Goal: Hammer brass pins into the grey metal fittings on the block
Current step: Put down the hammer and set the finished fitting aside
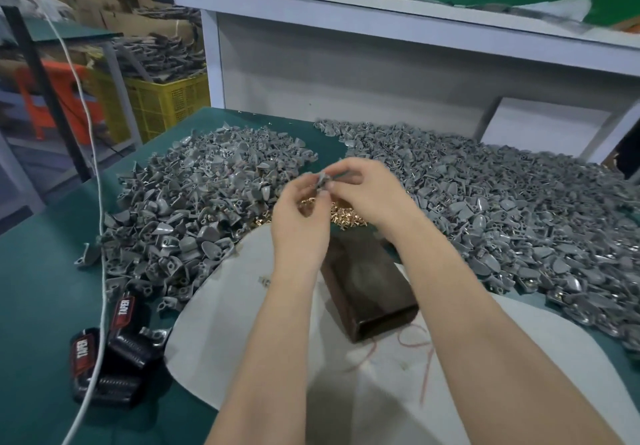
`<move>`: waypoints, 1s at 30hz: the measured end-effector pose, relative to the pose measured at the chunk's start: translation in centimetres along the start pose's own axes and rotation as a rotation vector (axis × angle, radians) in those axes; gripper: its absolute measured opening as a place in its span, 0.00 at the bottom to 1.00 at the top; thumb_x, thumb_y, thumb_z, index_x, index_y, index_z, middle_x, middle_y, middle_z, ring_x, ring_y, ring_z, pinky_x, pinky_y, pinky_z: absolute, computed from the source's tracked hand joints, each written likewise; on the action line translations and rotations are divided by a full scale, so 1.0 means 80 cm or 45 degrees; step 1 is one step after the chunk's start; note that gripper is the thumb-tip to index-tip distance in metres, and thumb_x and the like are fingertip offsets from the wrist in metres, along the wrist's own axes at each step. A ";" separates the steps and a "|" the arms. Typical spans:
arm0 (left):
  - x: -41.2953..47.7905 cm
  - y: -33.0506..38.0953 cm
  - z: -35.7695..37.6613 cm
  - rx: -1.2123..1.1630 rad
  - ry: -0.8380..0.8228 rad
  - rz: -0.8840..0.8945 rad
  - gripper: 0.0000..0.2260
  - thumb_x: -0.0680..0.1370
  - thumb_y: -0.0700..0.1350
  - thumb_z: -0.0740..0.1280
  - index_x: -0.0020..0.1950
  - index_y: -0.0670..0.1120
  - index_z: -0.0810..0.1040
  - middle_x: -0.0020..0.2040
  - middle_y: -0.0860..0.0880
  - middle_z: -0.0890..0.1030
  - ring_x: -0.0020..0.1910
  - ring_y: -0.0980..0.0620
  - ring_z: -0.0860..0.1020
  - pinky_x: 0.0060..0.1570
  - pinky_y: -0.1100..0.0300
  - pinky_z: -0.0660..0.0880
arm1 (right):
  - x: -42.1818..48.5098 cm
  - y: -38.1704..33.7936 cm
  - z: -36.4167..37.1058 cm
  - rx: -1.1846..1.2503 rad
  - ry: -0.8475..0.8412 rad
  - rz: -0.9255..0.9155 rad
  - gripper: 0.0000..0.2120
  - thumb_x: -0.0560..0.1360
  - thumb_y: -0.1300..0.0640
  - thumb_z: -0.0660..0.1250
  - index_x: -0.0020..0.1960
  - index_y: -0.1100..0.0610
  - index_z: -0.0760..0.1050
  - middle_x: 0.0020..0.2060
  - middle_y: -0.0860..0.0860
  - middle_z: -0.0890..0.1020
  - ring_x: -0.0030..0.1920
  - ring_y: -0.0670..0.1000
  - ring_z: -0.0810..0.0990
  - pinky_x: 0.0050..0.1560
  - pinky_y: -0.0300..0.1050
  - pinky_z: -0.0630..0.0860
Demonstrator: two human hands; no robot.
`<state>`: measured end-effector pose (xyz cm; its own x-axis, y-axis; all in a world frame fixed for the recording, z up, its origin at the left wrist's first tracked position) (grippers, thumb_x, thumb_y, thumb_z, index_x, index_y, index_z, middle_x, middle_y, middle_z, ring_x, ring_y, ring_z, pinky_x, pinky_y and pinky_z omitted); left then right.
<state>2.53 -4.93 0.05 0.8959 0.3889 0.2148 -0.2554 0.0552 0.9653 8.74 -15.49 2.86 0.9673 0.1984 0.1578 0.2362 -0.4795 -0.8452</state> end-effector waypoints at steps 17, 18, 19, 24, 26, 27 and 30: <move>-0.010 0.006 0.009 0.214 -0.002 0.100 0.04 0.76 0.38 0.69 0.46 0.47 0.77 0.42 0.53 0.81 0.43 0.57 0.79 0.48 0.67 0.75 | -0.054 0.038 -0.055 0.088 0.371 0.144 0.09 0.76 0.59 0.65 0.38 0.49 0.76 0.38 0.49 0.82 0.44 0.53 0.82 0.52 0.58 0.78; -0.008 0.013 -0.002 0.152 0.096 0.127 0.05 0.76 0.38 0.68 0.45 0.48 0.77 0.43 0.52 0.81 0.43 0.56 0.80 0.48 0.66 0.76 | -0.050 0.033 -0.050 0.018 0.333 0.136 0.11 0.75 0.57 0.66 0.35 0.48 0.76 0.36 0.49 0.82 0.43 0.54 0.81 0.51 0.57 0.78; -0.007 0.019 -0.013 0.070 0.190 0.150 0.06 0.76 0.38 0.68 0.44 0.49 0.77 0.43 0.50 0.82 0.43 0.55 0.80 0.48 0.65 0.76 | -0.045 0.024 -0.040 -0.091 0.259 0.108 0.13 0.75 0.56 0.67 0.31 0.47 0.76 0.35 0.47 0.81 0.43 0.54 0.81 0.51 0.56 0.78; -0.008 0.027 -0.032 -0.273 0.363 0.140 0.06 0.77 0.37 0.67 0.46 0.48 0.77 0.43 0.50 0.82 0.42 0.60 0.81 0.45 0.69 0.75 | -0.016 -0.002 0.016 -0.358 -0.089 0.018 0.08 0.75 0.49 0.68 0.49 0.51 0.81 0.48 0.49 0.83 0.48 0.49 0.80 0.53 0.46 0.76; -0.008 0.024 -0.029 -0.271 0.362 0.119 0.05 0.77 0.37 0.68 0.46 0.46 0.78 0.43 0.52 0.82 0.41 0.64 0.80 0.44 0.70 0.74 | -0.003 0.007 0.010 -0.519 -0.038 0.092 0.09 0.75 0.50 0.67 0.52 0.53 0.81 0.50 0.50 0.82 0.47 0.48 0.78 0.48 0.41 0.72; -0.008 0.021 -0.028 -0.278 0.367 0.097 0.05 0.76 0.37 0.68 0.46 0.46 0.78 0.42 0.52 0.81 0.39 0.65 0.79 0.44 0.71 0.74 | 0.004 0.015 0.010 -0.632 -0.035 0.143 0.09 0.75 0.51 0.68 0.52 0.54 0.80 0.50 0.51 0.82 0.47 0.49 0.78 0.46 0.40 0.71; -0.007 0.013 -0.027 -0.317 0.374 0.012 0.05 0.76 0.38 0.69 0.44 0.48 0.78 0.40 0.53 0.81 0.38 0.64 0.79 0.44 0.70 0.75 | 0.014 0.041 0.027 -0.906 -0.186 0.317 0.13 0.73 0.54 0.69 0.56 0.59 0.79 0.53 0.55 0.81 0.52 0.55 0.79 0.49 0.43 0.75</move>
<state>1.00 -3.13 0.60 0.7600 0.6354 0.1365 -0.3757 0.2582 0.8901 10.36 -14.96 -0.83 0.9895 0.0993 -0.1051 0.0627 -0.9498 -0.3065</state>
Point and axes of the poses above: each hand's wrist, its own x-axis towards the middle knuckle, its own z-axis out of the palm, y = z × x, the point moved 7 cm from there along x, towards the middle knuckle
